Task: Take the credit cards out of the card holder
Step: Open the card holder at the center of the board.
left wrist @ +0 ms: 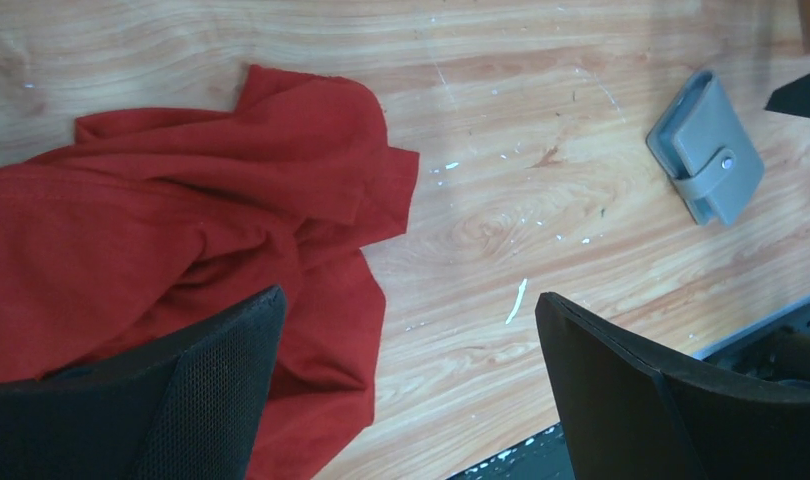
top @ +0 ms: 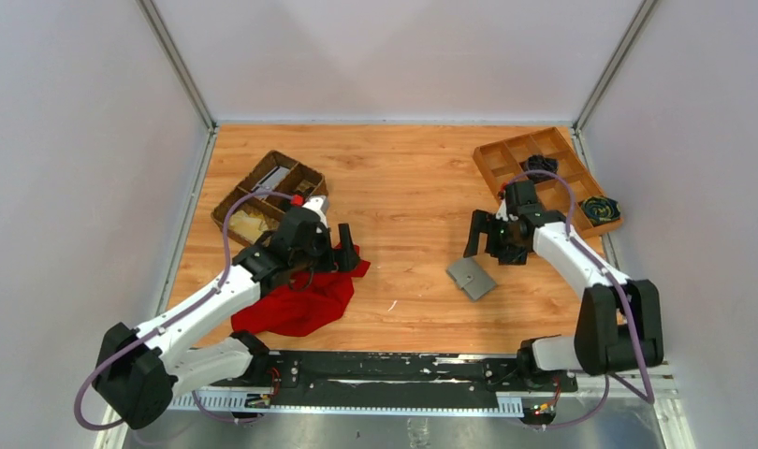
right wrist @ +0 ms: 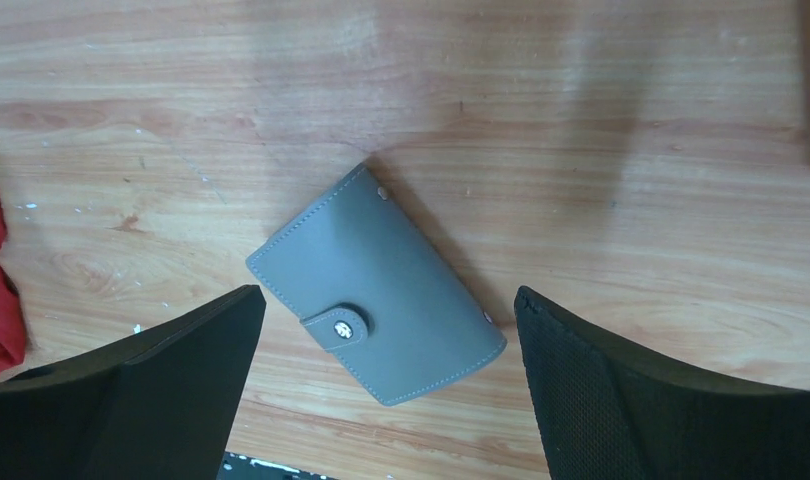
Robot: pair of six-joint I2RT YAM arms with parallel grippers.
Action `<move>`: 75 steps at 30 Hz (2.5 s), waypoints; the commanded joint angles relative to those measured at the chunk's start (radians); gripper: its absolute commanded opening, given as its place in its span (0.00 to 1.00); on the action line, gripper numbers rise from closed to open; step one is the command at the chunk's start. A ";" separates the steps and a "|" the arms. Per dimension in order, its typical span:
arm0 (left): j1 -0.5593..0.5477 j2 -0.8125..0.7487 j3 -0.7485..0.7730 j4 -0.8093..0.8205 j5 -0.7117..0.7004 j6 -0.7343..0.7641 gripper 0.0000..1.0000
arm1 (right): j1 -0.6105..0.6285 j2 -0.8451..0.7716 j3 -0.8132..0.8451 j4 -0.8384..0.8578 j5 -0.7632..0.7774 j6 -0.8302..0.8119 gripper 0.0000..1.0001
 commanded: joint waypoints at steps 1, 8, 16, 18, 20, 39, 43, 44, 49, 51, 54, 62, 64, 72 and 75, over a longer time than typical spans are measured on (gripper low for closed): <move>-0.025 0.053 0.075 0.007 -0.012 0.023 1.00 | -0.032 0.090 0.006 -0.012 -0.110 0.007 1.00; -0.026 0.114 0.160 -0.025 0.013 0.064 1.00 | -0.032 0.083 -0.072 0.018 -0.151 0.014 1.00; -0.025 0.131 0.247 -0.080 -0.074 0.118 1.00 | 0.086 -0.018 -0.201 0.145 -0.365 0.199 0.99; -0.024 0.155 0.260 -0.076 -0.047 0.117 1.00 | 0.101 -0.025 -0.217 0.197 -0.444 0.258 0.99; -0.025 0.184 0.263 -0.066 -0.022 0.104 1.00 | 0.101 -0.029 -0.223 0.211 -0.464 0.267 0.99; -0.275 0.549 0.575 -0.207 -0.056 0.171 0.99 | -0.036 -0.108 -0.301 0.192 -0.321 0.321 0.64; -0.355 0.652 0.652 -0.199 -0.127 0.187 0.92 | -0.054 -0.101 -0.344 0.243 -0.300 0.361 0.65; -0.383 0.683 0.673 -0.198 -0.155 0.187 0.91 | -0.067 -0.099 -0.355 0.257 -0.297 0.368 0.65; -0.439 0.832 0.808 -0.197 -0.185 0.171 0.84 | -0.156 -0.095 -0.387 0.274 -0.326 0.372 0.66; -0.462 0.872 0.841 -0.195 -0.211 0.178 0.83 | -0.189 -0.105 -0.405 0.268 -0.320 0.383 0.66; -0.478 0.925 0.878 -0.193 -0.231 0.174 0.79 | -0.215 -0.103 -0.422 0.265 -0.331 0.391 0.66; -0.505 1.027 0.913 -0.139 -0.229 0.180 0.68 | -0.236 -0.070 -0.436 0.261 -0.347 0.366 0.67; -0.513 1.046 0.929 -0.139 -0.241 0.178 0.67 | -0.240 -0.070 -0.439 0.261 -0.348 0.363 0.67; -0.519 1.107 0.963 -0.133 -0.314 0.167 0.57 | -0.253 -0.085 -0.446 0.260 -0.351 0.355 0.67; -0.518 1.121 0.964 -0.132 -0.321 0.170 0.53 | -0.255 -0.086 -0.447 0.259 -0.352 0.352 0.67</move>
